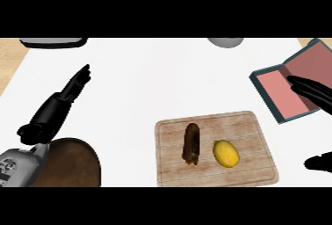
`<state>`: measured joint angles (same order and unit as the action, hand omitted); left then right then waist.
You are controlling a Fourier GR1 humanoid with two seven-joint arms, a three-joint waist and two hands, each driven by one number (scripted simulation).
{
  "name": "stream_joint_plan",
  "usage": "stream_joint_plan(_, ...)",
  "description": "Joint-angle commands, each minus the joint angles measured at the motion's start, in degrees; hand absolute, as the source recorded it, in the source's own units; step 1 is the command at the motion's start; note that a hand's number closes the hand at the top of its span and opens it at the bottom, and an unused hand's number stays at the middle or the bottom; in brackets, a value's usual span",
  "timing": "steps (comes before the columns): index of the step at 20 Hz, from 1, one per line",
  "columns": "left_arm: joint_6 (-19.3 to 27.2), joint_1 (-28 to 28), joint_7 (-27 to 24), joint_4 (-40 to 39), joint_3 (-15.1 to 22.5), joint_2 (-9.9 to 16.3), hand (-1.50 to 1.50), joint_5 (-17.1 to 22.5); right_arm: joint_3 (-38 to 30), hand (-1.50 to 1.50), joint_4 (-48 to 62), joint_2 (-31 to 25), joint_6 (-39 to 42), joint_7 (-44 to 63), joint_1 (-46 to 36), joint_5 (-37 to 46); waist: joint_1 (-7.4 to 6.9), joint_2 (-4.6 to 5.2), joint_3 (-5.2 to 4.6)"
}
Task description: Pick the lemon from the cutting board and place it in the cardboard box
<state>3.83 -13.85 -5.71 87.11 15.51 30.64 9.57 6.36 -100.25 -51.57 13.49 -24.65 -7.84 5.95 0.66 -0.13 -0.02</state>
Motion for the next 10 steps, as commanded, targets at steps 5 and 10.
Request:
stream_joint_plan(5, -0.7, 0.4, -1.5, -1.4, -0.1, -1.4, 0.0, -1.4, 9.0, -1.5, -15.7, -6.7, 6.0, 13.6, 1.5, 13.6, 0.04, -0.13, -0.11)
stream_joint_plan(10, -2.5, 0.2, 0.1, 0.1, -1.4, -0.8, 0.0, -1.2, 16.6, -1.5, -22.8, -2.5, 9.5, 28.6, -1.7, 20.8, -1.04, 0.02, -0.05)
